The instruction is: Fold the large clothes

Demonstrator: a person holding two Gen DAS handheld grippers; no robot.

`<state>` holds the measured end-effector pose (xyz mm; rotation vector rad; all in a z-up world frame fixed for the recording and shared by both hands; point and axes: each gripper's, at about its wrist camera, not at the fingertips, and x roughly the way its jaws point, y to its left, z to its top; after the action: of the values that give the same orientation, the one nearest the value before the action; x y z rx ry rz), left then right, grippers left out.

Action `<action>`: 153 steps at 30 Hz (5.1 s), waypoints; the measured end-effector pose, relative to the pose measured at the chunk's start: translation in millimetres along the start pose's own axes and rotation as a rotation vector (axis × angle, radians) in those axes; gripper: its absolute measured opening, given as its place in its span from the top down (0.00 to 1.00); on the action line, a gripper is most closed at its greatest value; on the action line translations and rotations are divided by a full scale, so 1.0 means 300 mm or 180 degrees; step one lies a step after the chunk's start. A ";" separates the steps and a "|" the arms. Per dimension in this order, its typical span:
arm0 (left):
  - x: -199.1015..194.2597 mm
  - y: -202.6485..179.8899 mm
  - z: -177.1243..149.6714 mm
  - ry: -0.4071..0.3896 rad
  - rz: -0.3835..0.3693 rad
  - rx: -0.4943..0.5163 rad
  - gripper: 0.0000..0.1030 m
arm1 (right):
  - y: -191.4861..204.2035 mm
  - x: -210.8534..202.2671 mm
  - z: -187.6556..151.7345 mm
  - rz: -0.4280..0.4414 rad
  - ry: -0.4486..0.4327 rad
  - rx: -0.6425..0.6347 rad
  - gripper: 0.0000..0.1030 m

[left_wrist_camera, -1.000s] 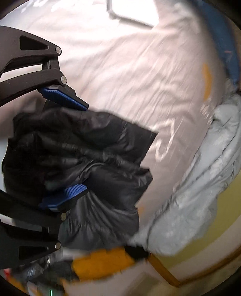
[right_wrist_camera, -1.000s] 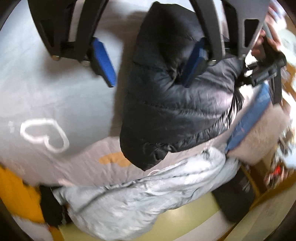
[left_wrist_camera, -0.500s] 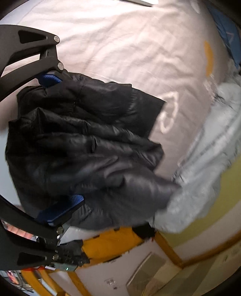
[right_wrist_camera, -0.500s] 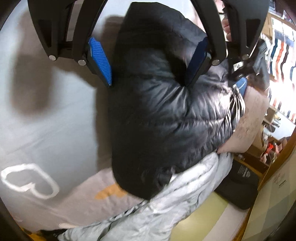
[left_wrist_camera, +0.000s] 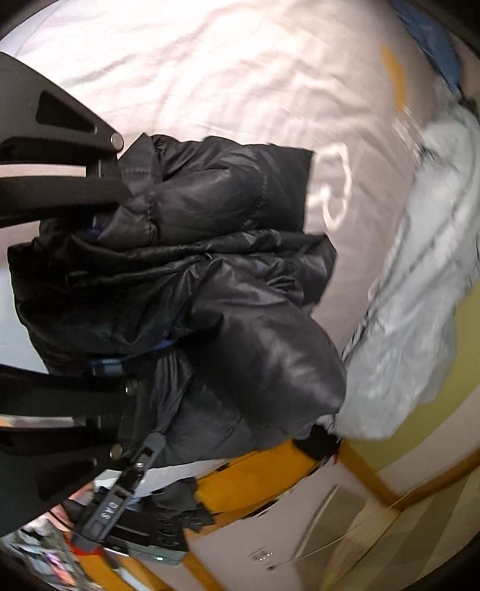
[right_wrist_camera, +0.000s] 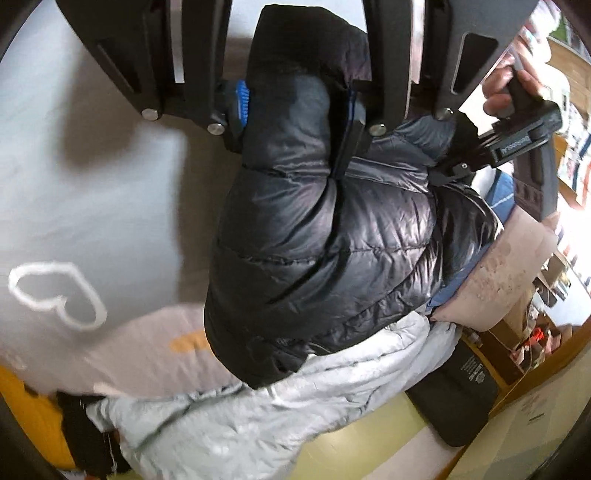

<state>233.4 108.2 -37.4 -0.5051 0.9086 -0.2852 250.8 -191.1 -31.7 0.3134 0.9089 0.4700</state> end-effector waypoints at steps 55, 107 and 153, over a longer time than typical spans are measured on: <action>0.317 -1.122 -0.141 -0.1082 0.0338 0.2094 0.06 | -0.651 -0.714 0.060 -0.2377 -0.1559 0.0214 0.08; -0.064 -0.469 -0.261 -0.1434 0.0670 0.1789 0.00 | -0.085 -0.293 -0.239 -0.1913 -0.1396 -0.0479 0.01; 0.152 -0.383 -0.280 -0.1591 0.1196 0.1830 0.00 | -0.089 -0.190 -0.297 -0.2361 -0.1845 -0.0509 0.00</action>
<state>189.5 -34.3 -50.3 0.1331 0.3867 -0.0597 155.4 -237.6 -56.6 -0.0519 0.3643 -0.2348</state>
